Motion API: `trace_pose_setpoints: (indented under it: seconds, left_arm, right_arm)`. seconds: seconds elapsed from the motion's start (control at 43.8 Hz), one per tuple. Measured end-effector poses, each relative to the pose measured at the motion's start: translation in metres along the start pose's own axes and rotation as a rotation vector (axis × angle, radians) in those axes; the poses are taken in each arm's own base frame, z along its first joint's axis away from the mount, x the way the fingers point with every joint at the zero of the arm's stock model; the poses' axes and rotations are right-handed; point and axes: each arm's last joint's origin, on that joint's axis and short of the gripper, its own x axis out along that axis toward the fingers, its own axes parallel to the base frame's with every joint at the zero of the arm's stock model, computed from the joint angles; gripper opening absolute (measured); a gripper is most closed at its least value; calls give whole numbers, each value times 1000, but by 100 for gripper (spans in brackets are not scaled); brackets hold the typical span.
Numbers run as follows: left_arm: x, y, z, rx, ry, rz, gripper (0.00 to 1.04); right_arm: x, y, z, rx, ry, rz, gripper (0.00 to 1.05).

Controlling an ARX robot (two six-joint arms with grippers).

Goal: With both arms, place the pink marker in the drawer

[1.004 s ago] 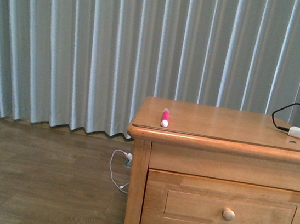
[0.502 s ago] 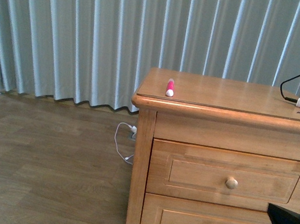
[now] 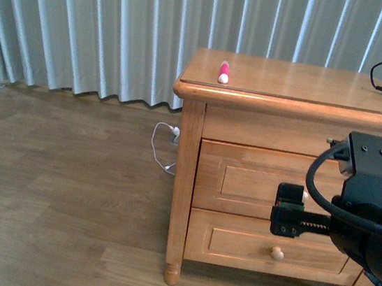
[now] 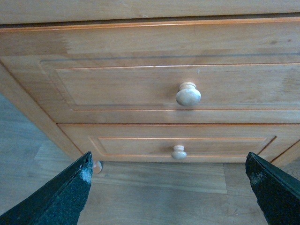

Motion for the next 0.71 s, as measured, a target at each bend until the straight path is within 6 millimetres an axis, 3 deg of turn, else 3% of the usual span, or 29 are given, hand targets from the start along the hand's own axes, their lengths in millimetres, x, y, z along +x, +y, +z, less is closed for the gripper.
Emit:
trace_pose_setpoints:
  seconds: [0.228, 0.707]
  left_arm:
    - [0, 0, 0, 0, 0, 0, 99]
    - [0, 0, 0, 0, 0, 0, 99]
  right_arm:
    - [46, 0, -2, -1, 10, -27, 96]
    - [99, 0, 4, -32, -11, -41, 96]
